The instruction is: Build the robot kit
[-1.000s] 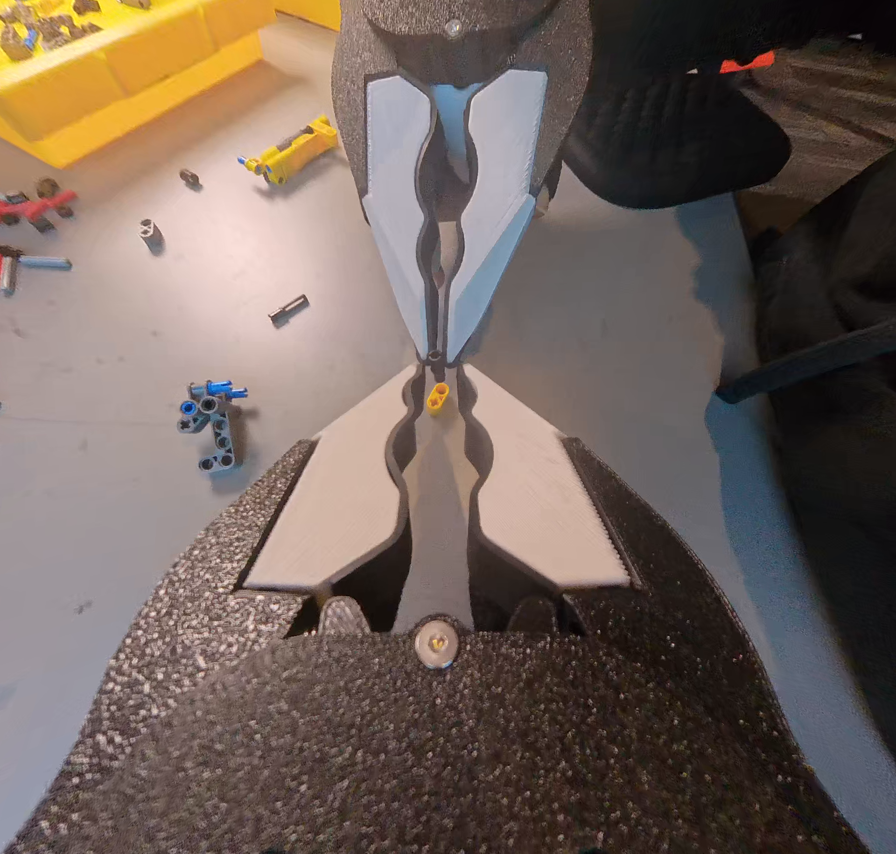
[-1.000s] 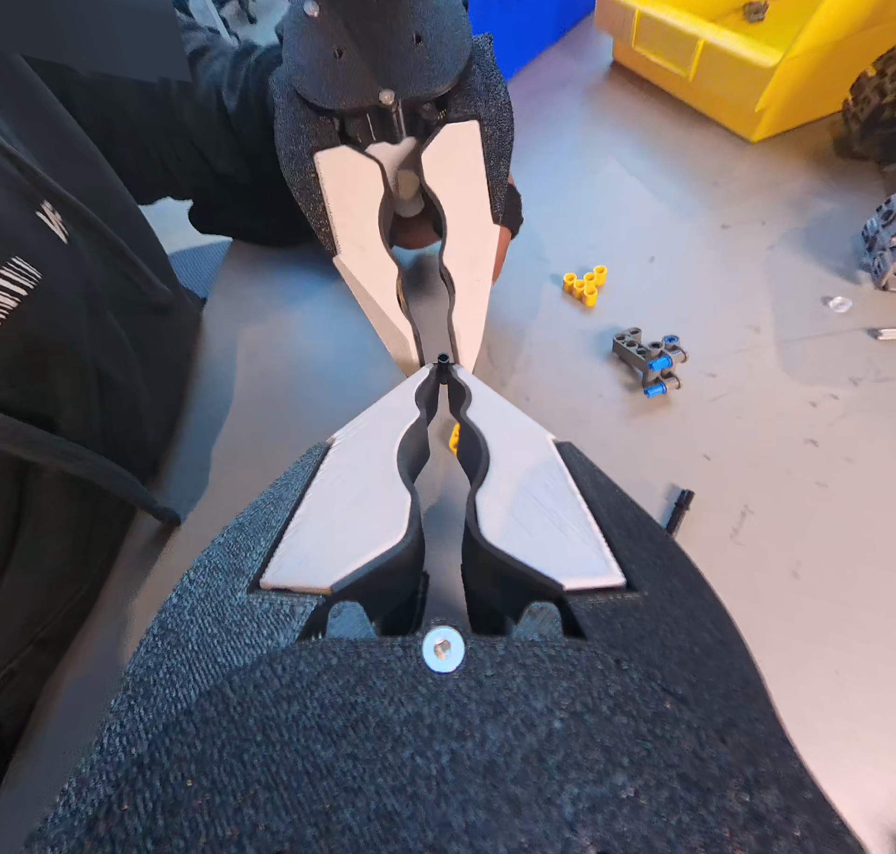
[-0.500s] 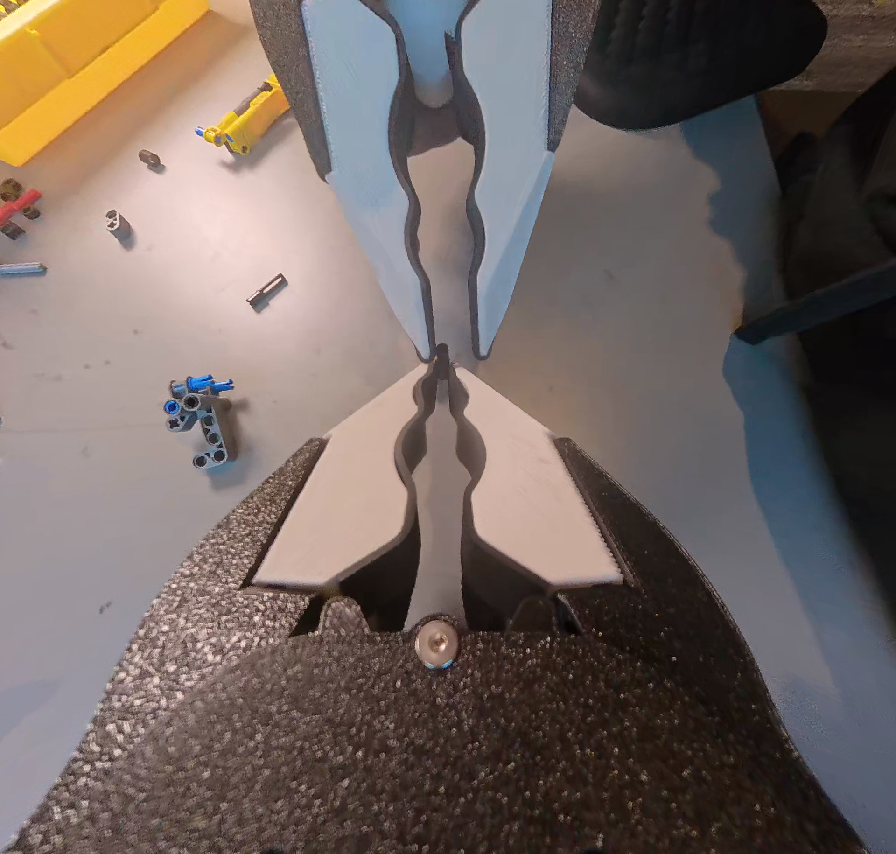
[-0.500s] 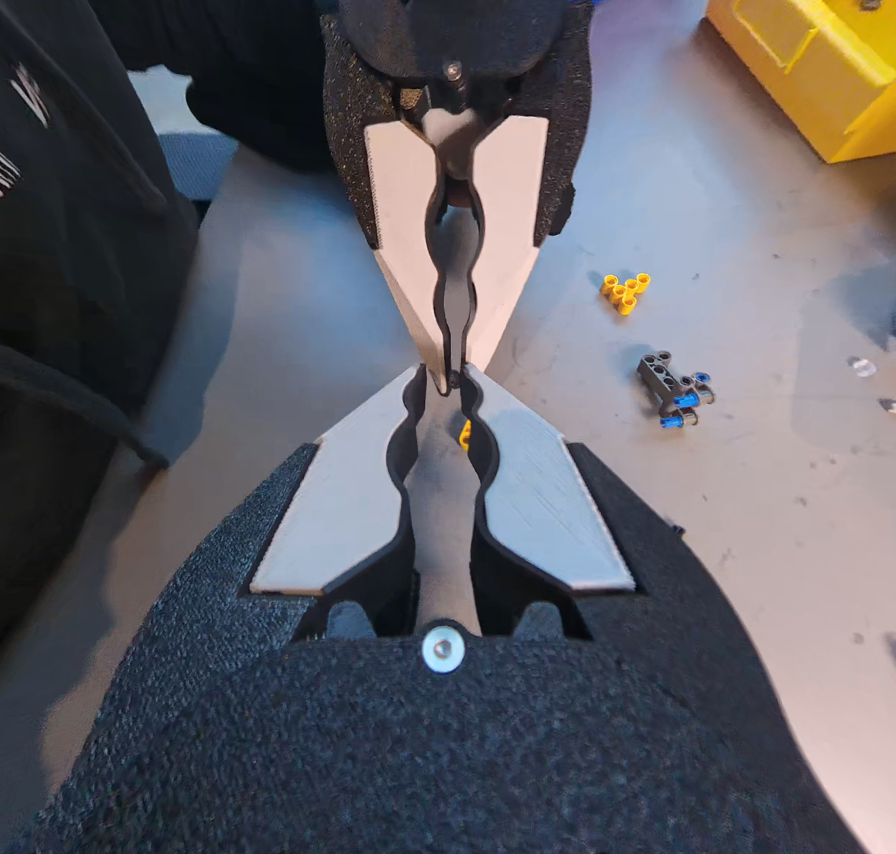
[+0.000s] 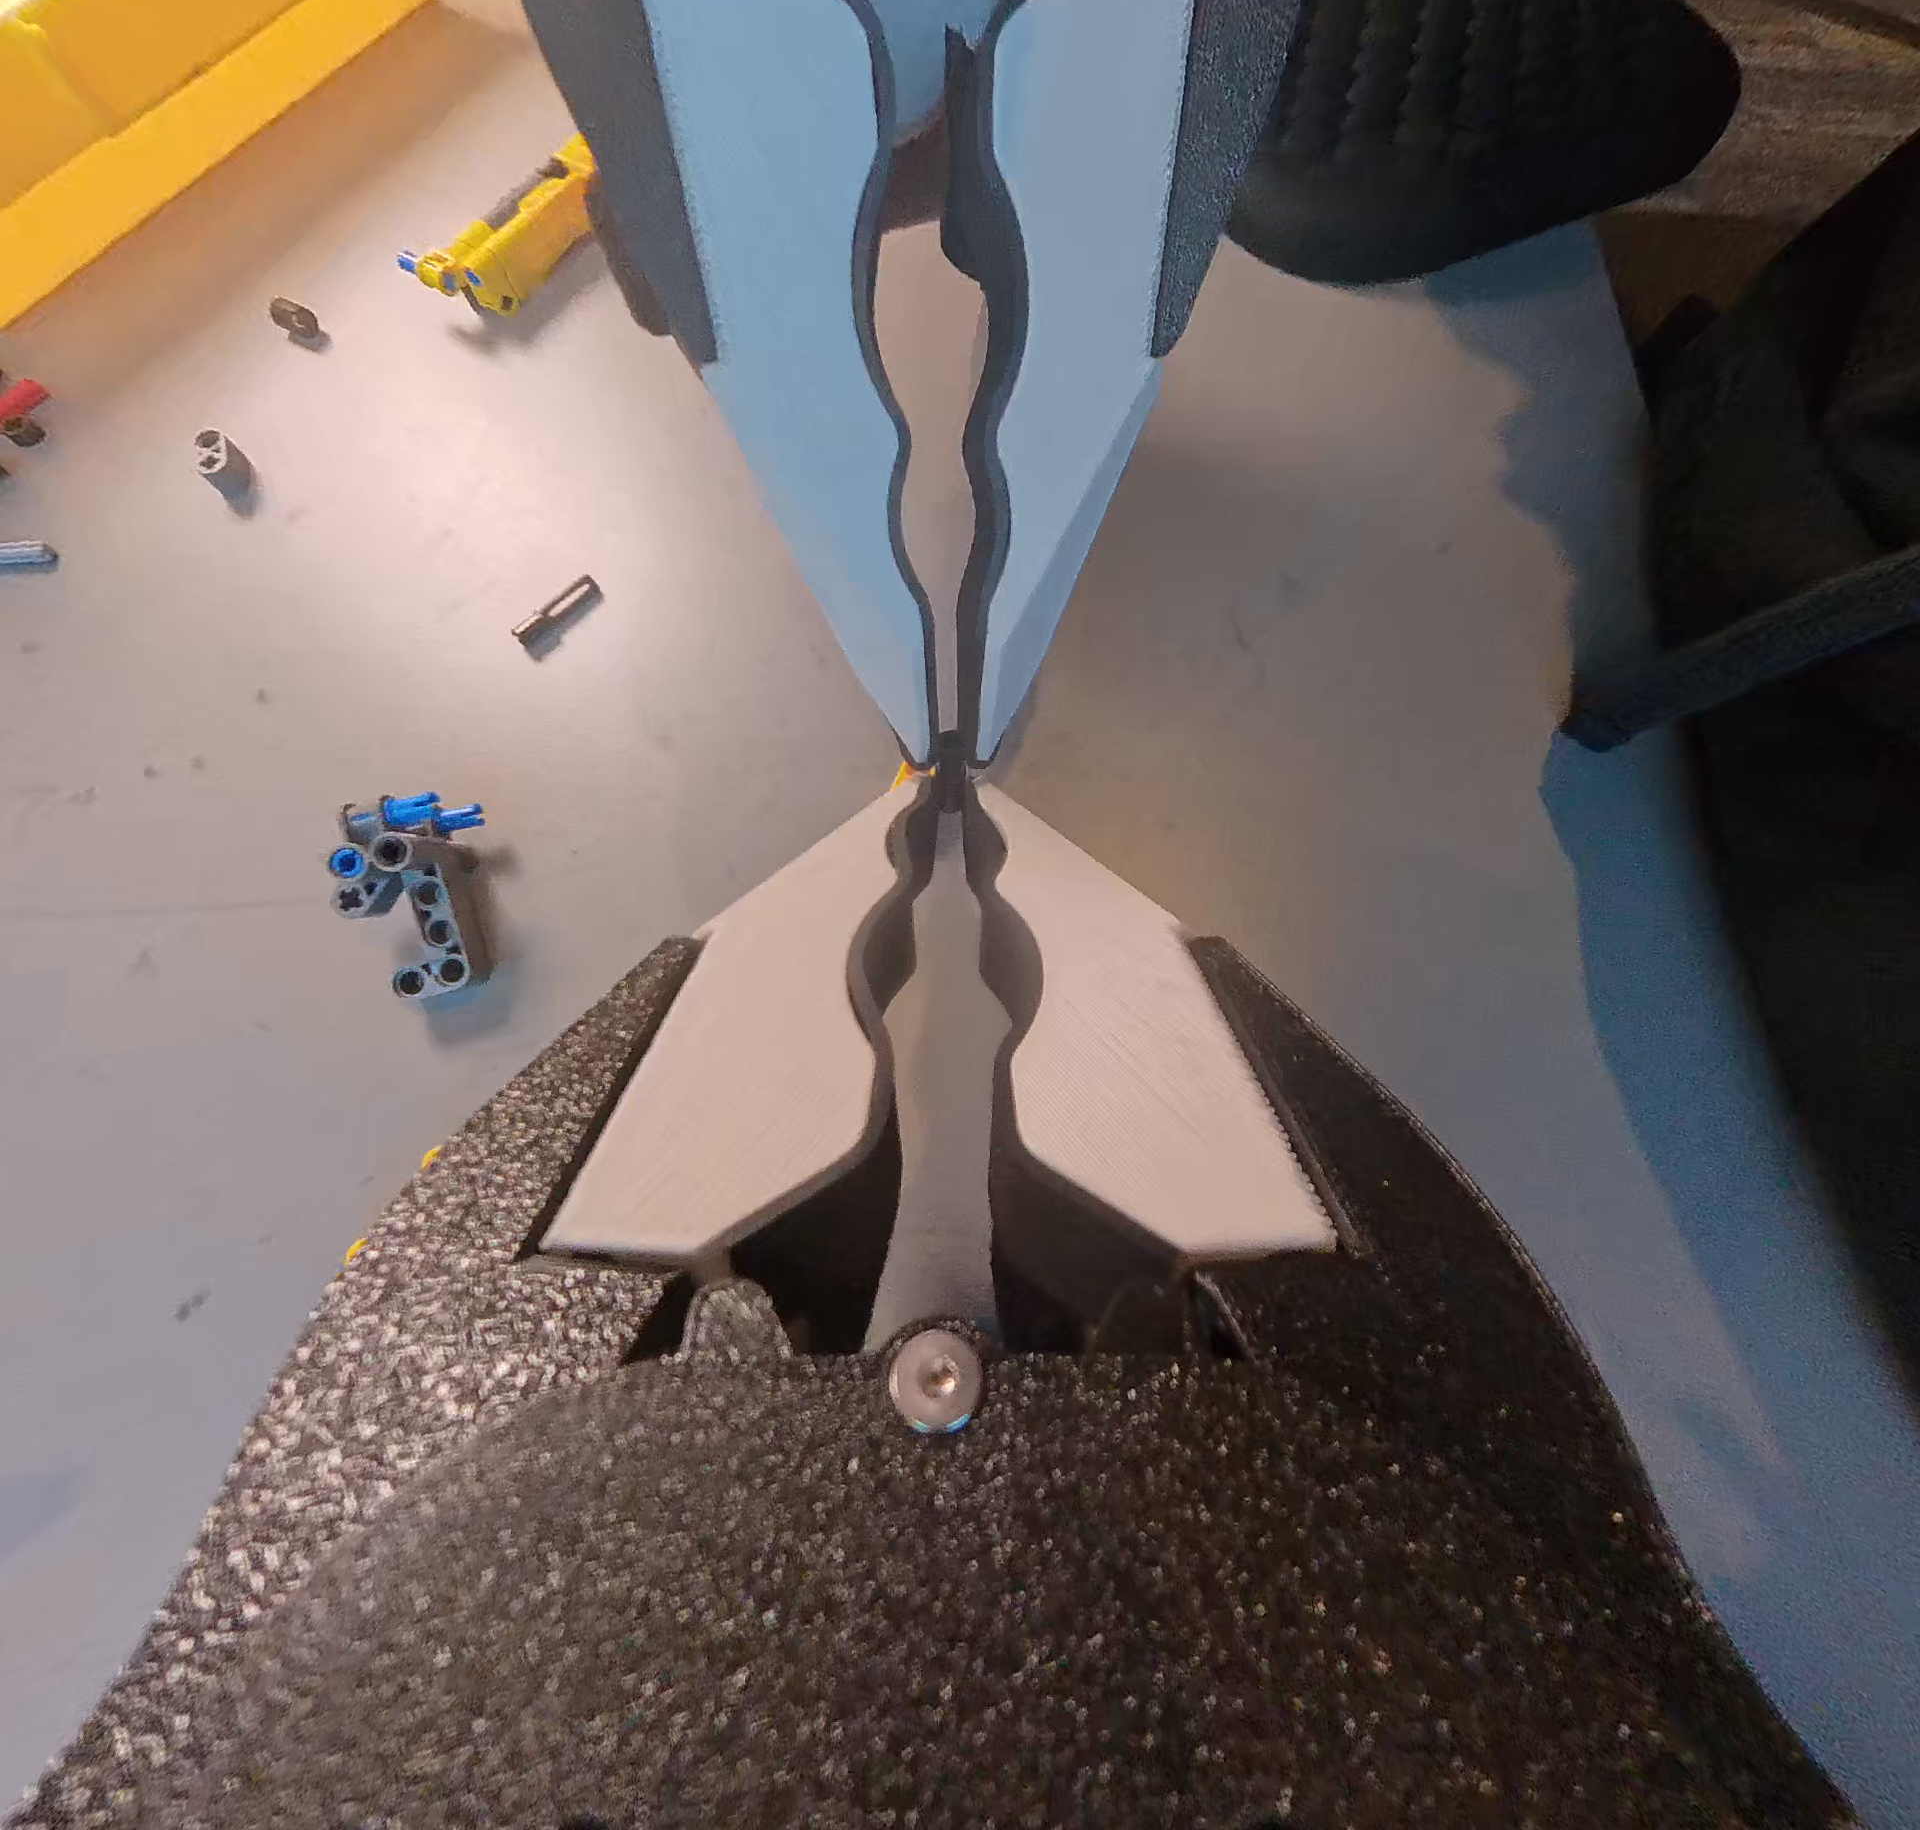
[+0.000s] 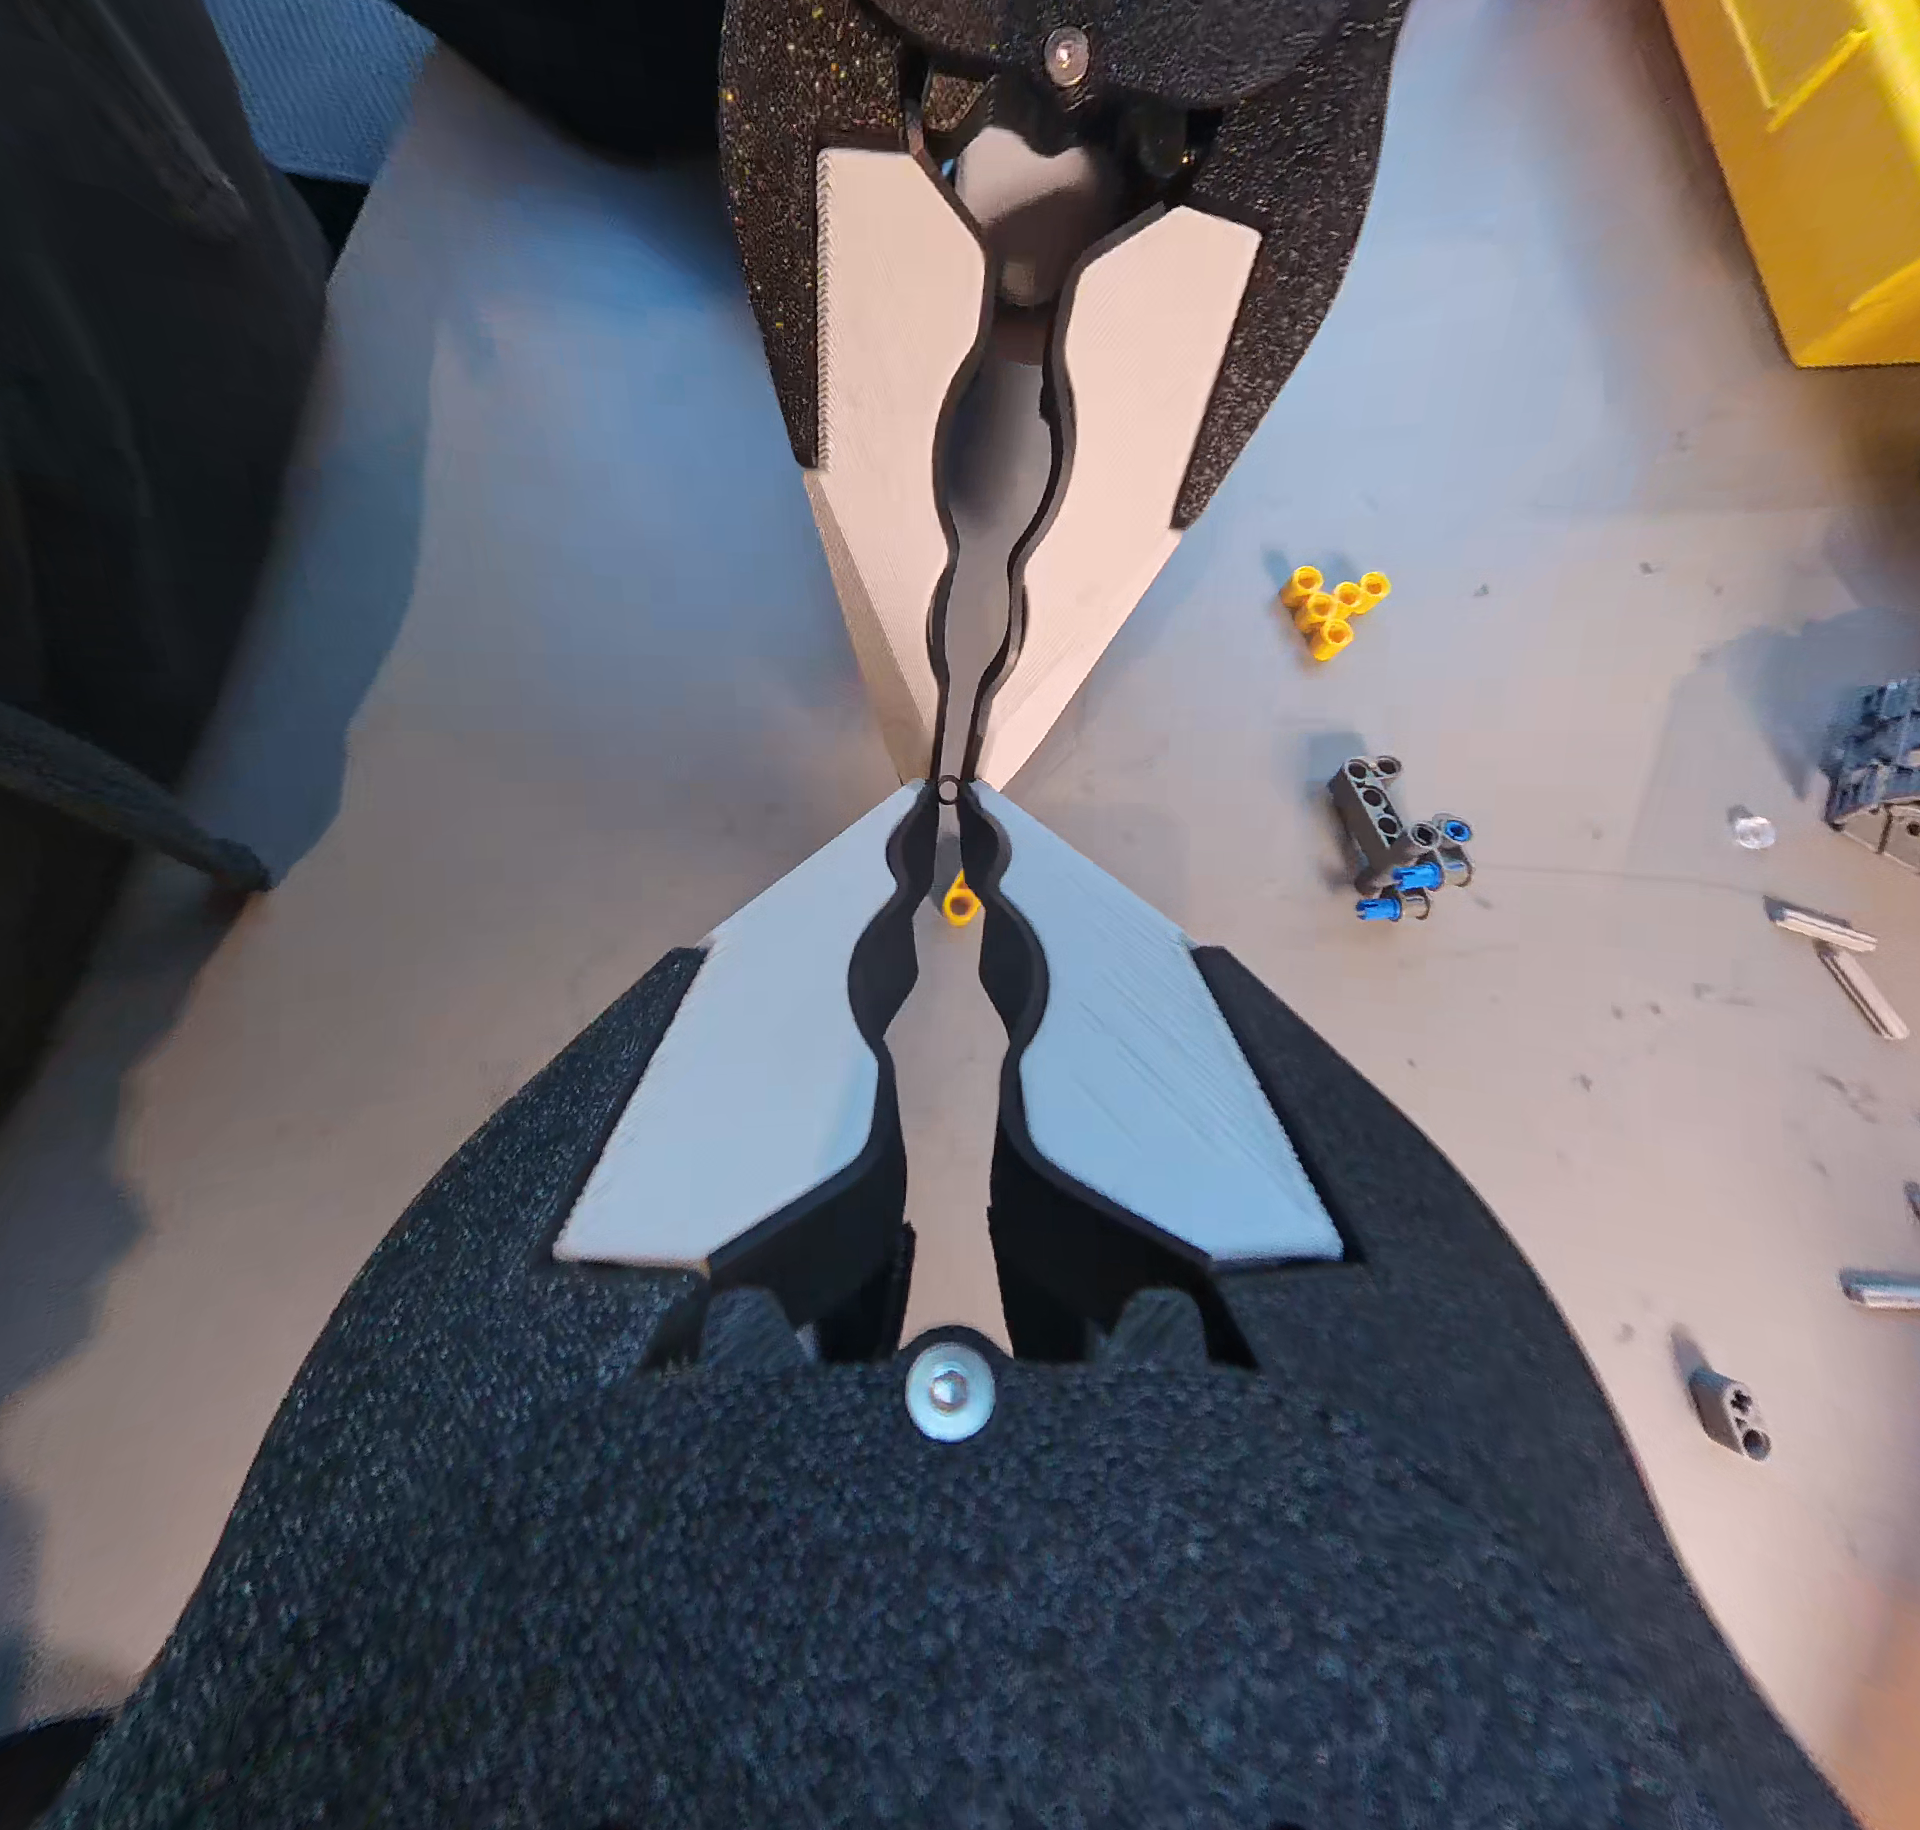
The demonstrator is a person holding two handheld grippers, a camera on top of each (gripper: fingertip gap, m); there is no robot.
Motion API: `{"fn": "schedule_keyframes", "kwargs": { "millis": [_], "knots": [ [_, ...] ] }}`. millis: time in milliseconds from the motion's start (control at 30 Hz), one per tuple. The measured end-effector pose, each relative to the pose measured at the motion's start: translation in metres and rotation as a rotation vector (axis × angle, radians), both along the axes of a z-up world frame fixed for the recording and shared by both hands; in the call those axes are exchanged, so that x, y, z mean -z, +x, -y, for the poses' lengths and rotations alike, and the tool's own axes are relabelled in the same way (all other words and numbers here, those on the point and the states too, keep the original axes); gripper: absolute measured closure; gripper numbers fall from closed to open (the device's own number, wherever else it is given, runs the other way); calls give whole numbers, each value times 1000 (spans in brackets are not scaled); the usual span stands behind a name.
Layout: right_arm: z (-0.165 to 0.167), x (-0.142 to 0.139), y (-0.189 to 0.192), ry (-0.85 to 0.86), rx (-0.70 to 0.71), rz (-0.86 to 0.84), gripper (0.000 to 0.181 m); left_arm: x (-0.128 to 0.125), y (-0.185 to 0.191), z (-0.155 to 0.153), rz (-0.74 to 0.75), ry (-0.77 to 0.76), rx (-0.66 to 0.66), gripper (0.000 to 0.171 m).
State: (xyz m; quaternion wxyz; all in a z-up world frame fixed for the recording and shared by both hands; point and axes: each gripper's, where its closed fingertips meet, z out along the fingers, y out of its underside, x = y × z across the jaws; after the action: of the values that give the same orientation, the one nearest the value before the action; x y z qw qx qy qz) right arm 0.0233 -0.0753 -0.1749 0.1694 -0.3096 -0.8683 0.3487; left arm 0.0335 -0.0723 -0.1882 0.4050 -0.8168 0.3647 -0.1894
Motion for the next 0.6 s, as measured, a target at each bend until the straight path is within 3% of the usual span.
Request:
{"fn": "schedule_keyframes", "kwargs": {
  "millis": [233,333,600],
  "knots": [
    [-4,-14,-3,-106,42,-37,177,-16,-3,-3,90,32,-9,168],
    [-3,-15,-2,-93,30,-53,171,-13,-5,-2,70,29,-5,168],
    [-1,-7,-2,-28,-3,-50,177,-11,-2,0,66,18,6,168]
  ]
}}
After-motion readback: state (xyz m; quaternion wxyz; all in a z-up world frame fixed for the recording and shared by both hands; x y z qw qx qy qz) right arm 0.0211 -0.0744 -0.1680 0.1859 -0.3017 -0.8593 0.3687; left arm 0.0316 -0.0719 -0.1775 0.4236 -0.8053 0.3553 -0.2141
